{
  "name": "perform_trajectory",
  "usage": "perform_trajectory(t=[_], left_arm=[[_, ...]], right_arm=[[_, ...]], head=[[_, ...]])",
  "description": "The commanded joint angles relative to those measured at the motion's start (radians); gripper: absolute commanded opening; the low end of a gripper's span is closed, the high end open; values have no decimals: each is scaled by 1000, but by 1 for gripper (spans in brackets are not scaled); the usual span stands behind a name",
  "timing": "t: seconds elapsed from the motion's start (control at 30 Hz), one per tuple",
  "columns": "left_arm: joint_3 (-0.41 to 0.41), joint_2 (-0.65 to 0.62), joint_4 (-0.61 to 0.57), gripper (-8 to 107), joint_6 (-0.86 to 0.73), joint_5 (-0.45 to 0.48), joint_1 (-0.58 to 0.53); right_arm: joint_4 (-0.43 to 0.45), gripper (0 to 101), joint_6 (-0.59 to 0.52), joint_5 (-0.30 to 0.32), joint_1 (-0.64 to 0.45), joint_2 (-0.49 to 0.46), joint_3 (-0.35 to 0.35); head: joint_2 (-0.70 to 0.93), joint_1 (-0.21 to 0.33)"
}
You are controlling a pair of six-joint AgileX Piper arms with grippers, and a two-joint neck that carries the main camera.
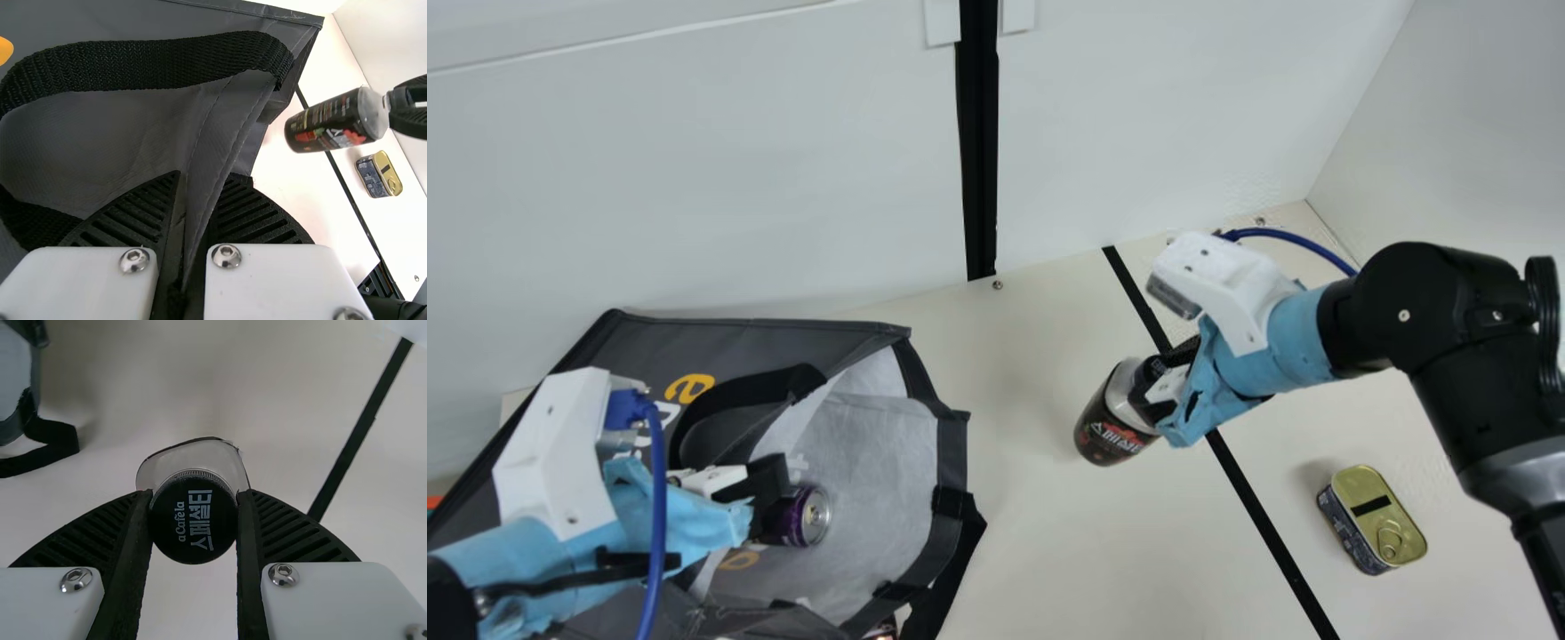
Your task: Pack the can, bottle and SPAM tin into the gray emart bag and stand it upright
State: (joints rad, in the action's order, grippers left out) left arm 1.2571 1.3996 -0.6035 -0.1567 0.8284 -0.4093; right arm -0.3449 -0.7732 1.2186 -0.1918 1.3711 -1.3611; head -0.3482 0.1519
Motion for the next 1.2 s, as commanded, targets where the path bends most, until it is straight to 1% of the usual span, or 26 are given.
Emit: perform_trajectory(t=[0.0, 0.27, 0.77, 1.0, 1.17], left_arm=[[0, 0, 0, -8, 0, 0, 0], [0, 0, 0, -8, 0, 0, 0], [0, 0, 0, -8, 0, 0, 0], [0, 0, 0, -8, 0, 0, 0], [0, 0, 0, -8, 0, 0, 0]], right_arm=[[-8, 0, -11, 1, 12, -6, 14], [-49, 0, -48, 1, 62, -42, 70], [-110, 0, -91, 1, 148, -91, 140], [-135, 0, -103, 1, 181, -114, 158], [-174, 0, -108, 1, 193, -127, 152]], head=[[-1, 23], [-1, 23], [-1, 23], [-1, 23], [-1, 23]])
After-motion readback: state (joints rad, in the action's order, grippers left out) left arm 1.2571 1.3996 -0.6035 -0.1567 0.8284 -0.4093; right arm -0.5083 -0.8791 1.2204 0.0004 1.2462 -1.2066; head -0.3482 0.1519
